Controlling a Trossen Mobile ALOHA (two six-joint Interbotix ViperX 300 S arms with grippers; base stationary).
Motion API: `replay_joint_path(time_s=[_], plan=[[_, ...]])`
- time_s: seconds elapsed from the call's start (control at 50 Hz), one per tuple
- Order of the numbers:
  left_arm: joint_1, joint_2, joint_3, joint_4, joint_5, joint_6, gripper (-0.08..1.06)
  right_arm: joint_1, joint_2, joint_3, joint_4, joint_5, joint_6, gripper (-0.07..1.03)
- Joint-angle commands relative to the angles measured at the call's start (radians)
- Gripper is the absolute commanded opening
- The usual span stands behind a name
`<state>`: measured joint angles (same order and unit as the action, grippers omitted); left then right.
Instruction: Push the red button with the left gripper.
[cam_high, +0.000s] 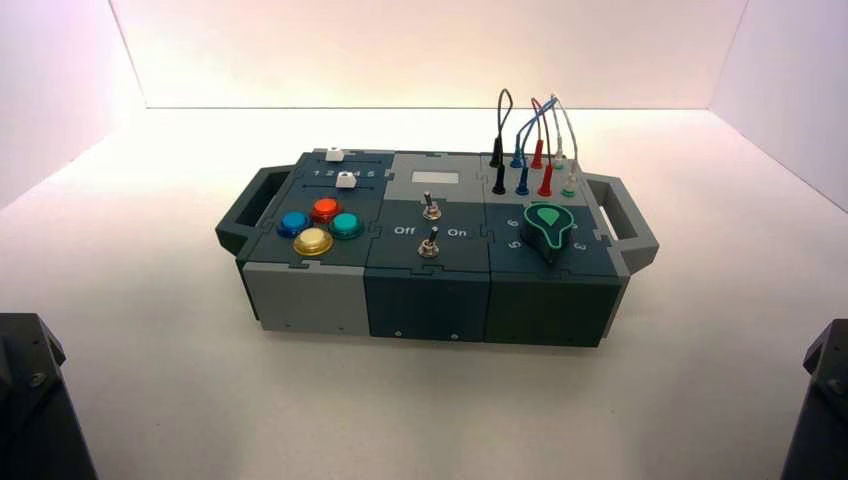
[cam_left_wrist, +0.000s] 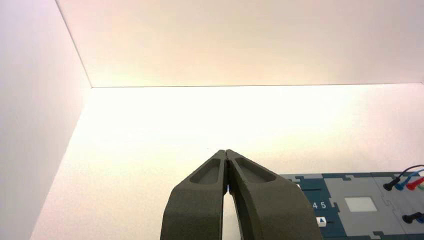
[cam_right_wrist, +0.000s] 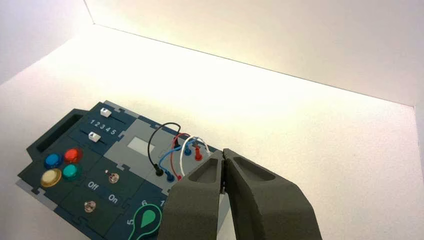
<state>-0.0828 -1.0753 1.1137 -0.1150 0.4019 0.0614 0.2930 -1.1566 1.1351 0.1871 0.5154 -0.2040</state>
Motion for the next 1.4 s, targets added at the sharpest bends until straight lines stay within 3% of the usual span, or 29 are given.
replay_joint_path(time_s=[0.02, 0.32, 0.46, 0.68, 0.8, 0.88, 0.92, 1.1, 1.4], plan=[[0.002, 0.009, -0.02, -0.003, -0.006, 0.003, -0.03, 0.0, 0.006, -0.014, 0.0, -0.011, 0.003, -0.02], [0.002, 0.011, -0.021, -0.005, -0.005, 0.003, -0.03, 0.0, 0.014, -0.014, 0.0, -0.011, 0.005, -0.02], [-0.043, 0.074, -0.034, -0.008, 0.02, 0.003, -0.03, 0.0, 0.023, -0.014, 0.002, -0.011, 0.008, -0.02], [-0.215, 0.337, -0.089, -0.008, 0.129, 0.006, -0.03, 0.0, 0.058, -0.015, 0.002, -0.006, 0.009, -0.02], [-0.347, 0.502, -0.149, -0.008, 0.202, 0.02, -0.03, 0.0, 0.067, -0.015, 0.002, -0.003, 0.011, -0.02], [-0.377, 0.552, -0.17, -0.008, 0.222, 0.023, -0.03, 0.0, 0.071, -0.015, 0.002, -0.003, 0.011, -0.02], [-0.423, 0.635, -0.202, -0.009, 0.244, 0.025, -0.03, 0.0, 0.075, -0.015, 0.002, -0.002, 0.011, -0.02], [-0.482, 0.79, -0.265, -0.009, 0.268, 0.043, -0.03, -0.002, 0.092, -0.017, 0.003, 0.003, 0.011, -0.02], [-0.52, 0.904, -0.308, -0.015, 0.275, 0.074, -0.03, 0.0, 0.1, -0.018, 0.002, 0.005, 0.011, -0.02]])
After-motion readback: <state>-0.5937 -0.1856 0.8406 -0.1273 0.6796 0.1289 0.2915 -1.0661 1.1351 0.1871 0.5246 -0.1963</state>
